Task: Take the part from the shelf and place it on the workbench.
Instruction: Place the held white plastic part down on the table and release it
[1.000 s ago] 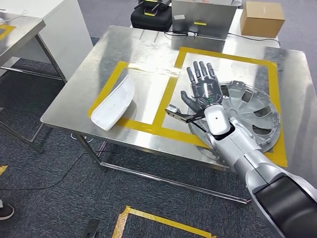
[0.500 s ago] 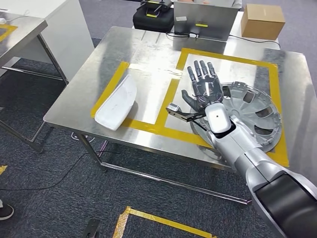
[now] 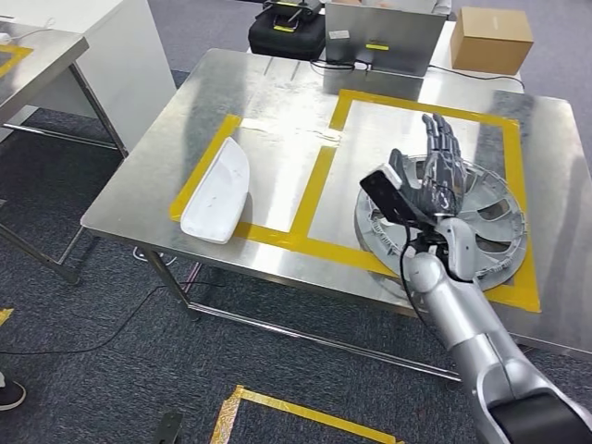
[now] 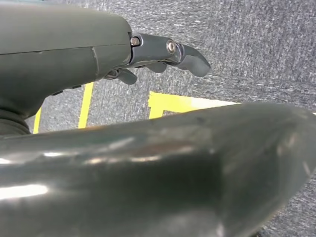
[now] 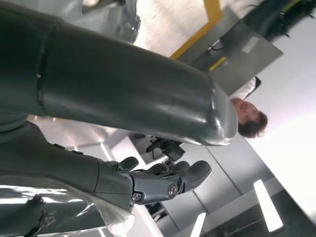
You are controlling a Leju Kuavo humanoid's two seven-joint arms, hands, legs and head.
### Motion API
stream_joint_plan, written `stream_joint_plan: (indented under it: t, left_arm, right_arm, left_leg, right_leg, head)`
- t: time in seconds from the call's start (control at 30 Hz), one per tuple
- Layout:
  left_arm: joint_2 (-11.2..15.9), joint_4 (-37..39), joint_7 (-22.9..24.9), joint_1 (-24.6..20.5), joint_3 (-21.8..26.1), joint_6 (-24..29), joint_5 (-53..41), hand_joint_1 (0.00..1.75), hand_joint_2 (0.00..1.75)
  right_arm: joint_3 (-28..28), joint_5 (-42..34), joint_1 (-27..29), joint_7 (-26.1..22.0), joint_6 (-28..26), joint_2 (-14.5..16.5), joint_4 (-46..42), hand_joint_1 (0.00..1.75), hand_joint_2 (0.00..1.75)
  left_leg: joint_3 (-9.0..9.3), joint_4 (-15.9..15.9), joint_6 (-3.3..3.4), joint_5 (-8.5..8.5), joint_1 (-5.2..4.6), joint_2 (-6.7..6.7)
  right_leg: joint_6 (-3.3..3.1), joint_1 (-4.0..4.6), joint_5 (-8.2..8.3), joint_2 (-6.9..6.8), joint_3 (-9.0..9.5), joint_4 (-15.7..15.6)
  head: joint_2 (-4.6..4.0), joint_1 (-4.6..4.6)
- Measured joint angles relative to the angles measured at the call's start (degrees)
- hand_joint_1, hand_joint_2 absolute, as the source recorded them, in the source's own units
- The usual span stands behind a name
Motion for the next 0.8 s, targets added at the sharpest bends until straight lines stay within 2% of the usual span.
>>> stream_joint_plan:
  t: [0.13,0.27,0.5,0.7,0.8]
  left_arm:
    - [0.0,0.0,-0.8,0.7,0.7,0.3,0.3,0.0,0.0]
    - [0.1,0.0,-0.9,0.8,1.0,0.6,0.5,0.0,0.0]
    - [0.5,0.0,-2.2,2.0,2.3,1.1,1.5,0.0,0.0]
    - [0.7,0.0,-2.8,2.3,3.1,1.3,1.7,0.0,0.0]
    - [0.9,0.0,-3.2,2.6,3.6,1.5,2.1,0.0,0.0]
  right_arm:
    - [-4.0,-2.9,8.7,-2.5,-1.5,0.0,-10.1,0.0,0.0]
    - [-6.1,-4.7,12.6,-3.5,-1.6,0.0,-15.6,0.0,0.0]
    - [-7.8,-11.8,22.9,-8.8,-1.2,0.1,-26.8,0.0,0.0]
    - [-8.1,-14.8,27.8,-11.2,-0.6,0.3,-32.3,0.0,0.0]
    - [-8.1,-16.7,30.2,-13.1,-0.5,0.9,-35.1,0.0,0.0]
  left_leg:
    - [0.0,0.0,0.0,-0.1,0.0,0.0]
    - [0.02,0.0,-0.01,-0.1,0.0,0.02]
    - [0.02,0.0,-0.02,-0.15,0.0,-0.01]
    - [0.03,0.0,-0.02,-0.19,0.0,0.0]
    - [0.03,0.3,0.27,-0.43,-0.16,0.01]
  right_leg:
    - [-0.01,0.0,-0.04,0.03,0.0,0.0]
    - [-0.01,0.0,-0.05,0.03,-0.01,0.0]
    - [-0.02,0.0,-0.12,0.0,0.04,0.0]
    - [-0.02,0.0,-0.14,0.0,0.04,0.0]
    - [0.15,-0.15,-0.15,0.0,0.17,-0.1]
  head:
    - [0.0,-0.01]
    - [0.0,0.0]
    - [0.0,0.0]
    - [0.0,0.01]
    - [0.0,-0.02]
